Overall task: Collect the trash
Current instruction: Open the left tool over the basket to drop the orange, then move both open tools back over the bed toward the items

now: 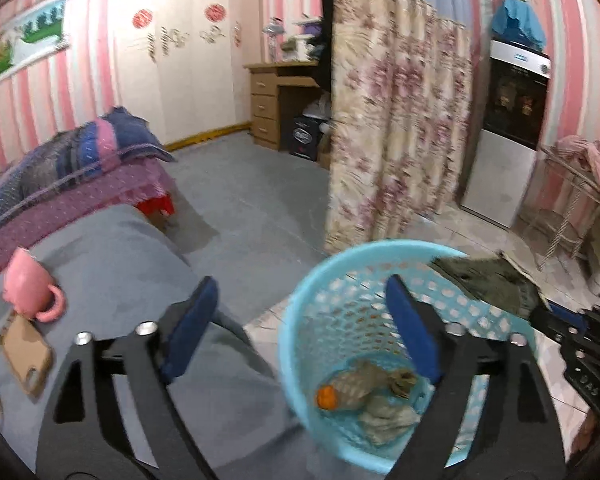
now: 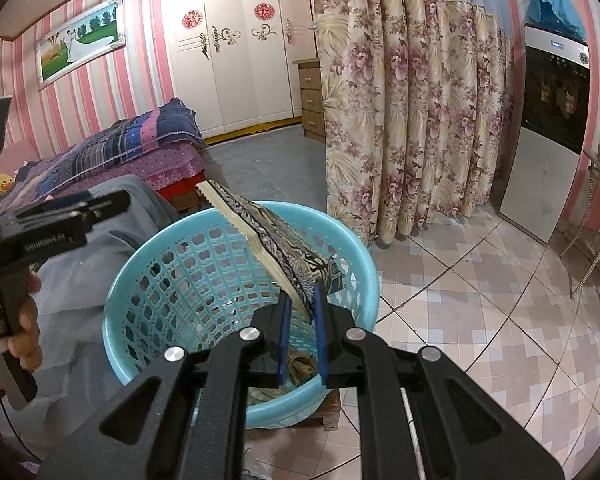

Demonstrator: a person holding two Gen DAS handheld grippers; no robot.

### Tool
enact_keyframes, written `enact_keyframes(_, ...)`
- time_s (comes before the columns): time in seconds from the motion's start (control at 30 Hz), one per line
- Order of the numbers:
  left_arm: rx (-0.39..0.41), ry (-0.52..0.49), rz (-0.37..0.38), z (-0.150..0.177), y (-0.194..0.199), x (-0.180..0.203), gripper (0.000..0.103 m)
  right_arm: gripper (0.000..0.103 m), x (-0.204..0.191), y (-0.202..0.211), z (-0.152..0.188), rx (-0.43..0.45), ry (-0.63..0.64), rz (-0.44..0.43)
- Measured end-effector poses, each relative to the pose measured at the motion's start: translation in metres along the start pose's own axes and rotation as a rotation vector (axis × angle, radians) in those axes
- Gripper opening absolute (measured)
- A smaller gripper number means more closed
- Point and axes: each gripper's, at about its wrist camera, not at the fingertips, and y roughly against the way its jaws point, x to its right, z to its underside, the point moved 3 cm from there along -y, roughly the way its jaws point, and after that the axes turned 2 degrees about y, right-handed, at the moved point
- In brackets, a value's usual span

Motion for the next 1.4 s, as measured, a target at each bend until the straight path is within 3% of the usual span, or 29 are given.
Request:
enact_keyframes(0.1, 0.015, 0.016, -0.043, -0.002, 0.005, -0.015, 0.095, 0.011, -0.003, -0.002, -0.001, -0.002, -0.003, -0.006)
enact_keyframes(0.37, 0.042, 0.072, -0.104, 0.002, 0.035, -0.056, 0.097, 0.016, -0.023, -0.022, -0.008, -0.015, 0.012, -0.001)
enact_keyframes(0.43, 0.05, 0.093, -0.122, 0.004, 0.047, -0.07, 0.097, 0.044, -0.027, -0.026, -0.008, -0.019, 0.018, 0.003)
enact_keyframes(0.47, 0.054, 0.1, -0.131, 0.005, 0.052, -0.076, 0.097, 0.066, -0.03, -0.027, -0.008, -0.015, 0.027, 0.016)
enact_keyframes(0.57, 0.063, 0.113, -0.171, 0.012, 0.07, -0.095, 0.097, 0.07, -0.037, -0.028, -0.008, -0.022, 0.044, 0.034)
enact_keyframes(0.7, 0.07, 0.126, -0.239, 0.021, 0.095, -0.125, 0.097, 0.091, -0.047, -0.021, -0.011, 0.018, 0.054, 0.073)
enact_keyframes(0.93, 0.063, 0.173, -0.314, 0.043, 0.13, -0.174, 0.098, 0.095, -0.086, -0.003, -0.021, 0.079, 0.128, 0.062)
enact_keyframes(1.1, 0.052, 0.209, -0.351, 0.058, 0.152, -0.216, 0.098, 0.097, -0.127, 0.009, -0.03, 0.121, 0.162, 0.006)
enact_keyframes(1.4, 0.056, 0.261, -0.479, 0.089, 0.183, -0.284, 0.098, 0.097, -0.214, 0.009, -0.026, 0.112, 0.208, -0.115)
